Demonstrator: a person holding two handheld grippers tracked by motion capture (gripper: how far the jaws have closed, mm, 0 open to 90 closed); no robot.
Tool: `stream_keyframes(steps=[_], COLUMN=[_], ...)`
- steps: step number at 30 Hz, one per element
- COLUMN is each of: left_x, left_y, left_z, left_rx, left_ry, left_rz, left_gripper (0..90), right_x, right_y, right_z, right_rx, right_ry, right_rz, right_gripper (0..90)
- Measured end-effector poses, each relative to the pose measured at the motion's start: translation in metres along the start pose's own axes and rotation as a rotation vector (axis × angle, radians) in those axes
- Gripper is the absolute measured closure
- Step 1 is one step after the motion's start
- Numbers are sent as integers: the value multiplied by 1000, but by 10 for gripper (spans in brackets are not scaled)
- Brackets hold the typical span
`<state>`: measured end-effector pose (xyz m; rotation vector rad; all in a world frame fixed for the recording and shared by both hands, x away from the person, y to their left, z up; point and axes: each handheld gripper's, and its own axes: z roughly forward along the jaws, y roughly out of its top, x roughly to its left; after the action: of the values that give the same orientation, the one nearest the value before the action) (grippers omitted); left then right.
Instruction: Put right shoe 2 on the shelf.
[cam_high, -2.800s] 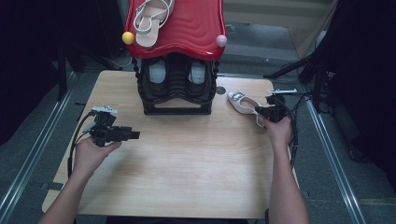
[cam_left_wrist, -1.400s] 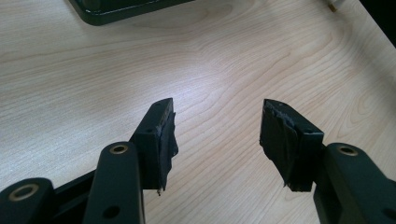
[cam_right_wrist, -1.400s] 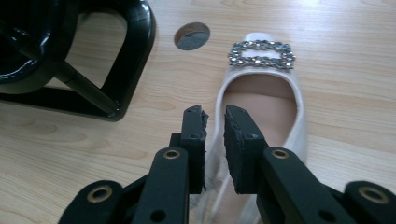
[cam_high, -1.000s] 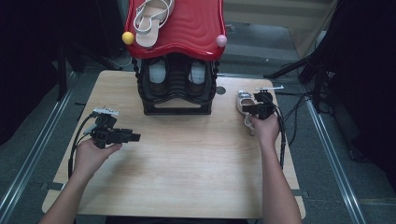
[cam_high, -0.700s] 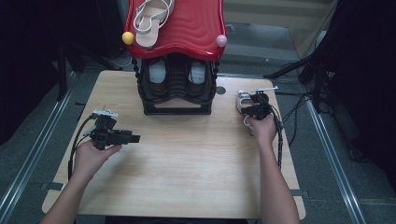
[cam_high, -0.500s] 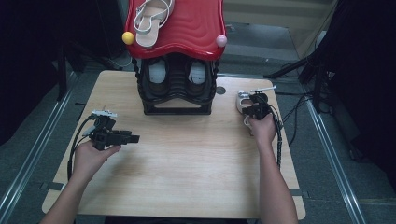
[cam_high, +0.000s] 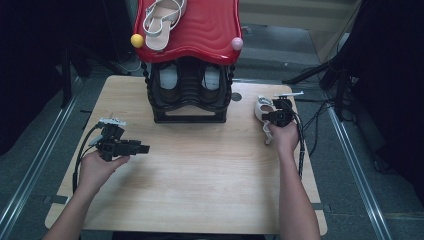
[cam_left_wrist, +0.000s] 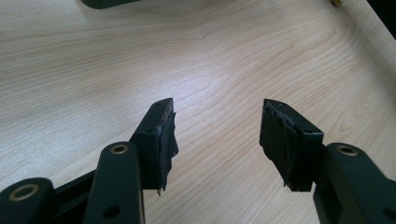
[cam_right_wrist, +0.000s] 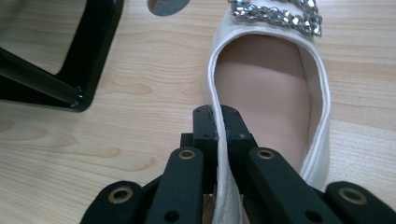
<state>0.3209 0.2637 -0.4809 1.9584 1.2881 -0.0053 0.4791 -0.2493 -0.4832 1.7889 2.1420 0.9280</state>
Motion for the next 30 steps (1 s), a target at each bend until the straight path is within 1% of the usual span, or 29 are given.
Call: stream_keyframes(steps=[7, 12, 15, 19, 23, 25, 27, 30], left_x=[0, 0, -1, -1, -2, -3, -3, -4], left_y=[0, 0, 0, 0, 0, 0, 0, 0], left_z=[1, 1, 1, 1, 2, 2, 2, 2], left_rx=[2, 3, 6, 3, 0, 0, 2, 1], left_ry=[-5, -7, -7, -11, -18, -20, -23, -26], left_rz=[-3, -1, 2, -1, -5, -1, -2, 1], left_gripper=[457, 457, 457, 458, 457, 458, 457, 457], right_x=[1, 4, 6, 8, 10, 11, 13, 16], right_y=[2, 4, 5, 7, 8, 9, 12, 19], right_z=[-8, -14, -15, -18, -22, -23, -26, -32], right_rx=[-11, -24, -25, -28, -33, -34, -14, -19], right_ry=[38, 34, 57, 73, 101, 107, 101, 98], right_rz=[14, 0, 10, 11, 15, 12, 10, -7], right_gripper=[882, 881, 882, 881, 882, 881, 881, 881])
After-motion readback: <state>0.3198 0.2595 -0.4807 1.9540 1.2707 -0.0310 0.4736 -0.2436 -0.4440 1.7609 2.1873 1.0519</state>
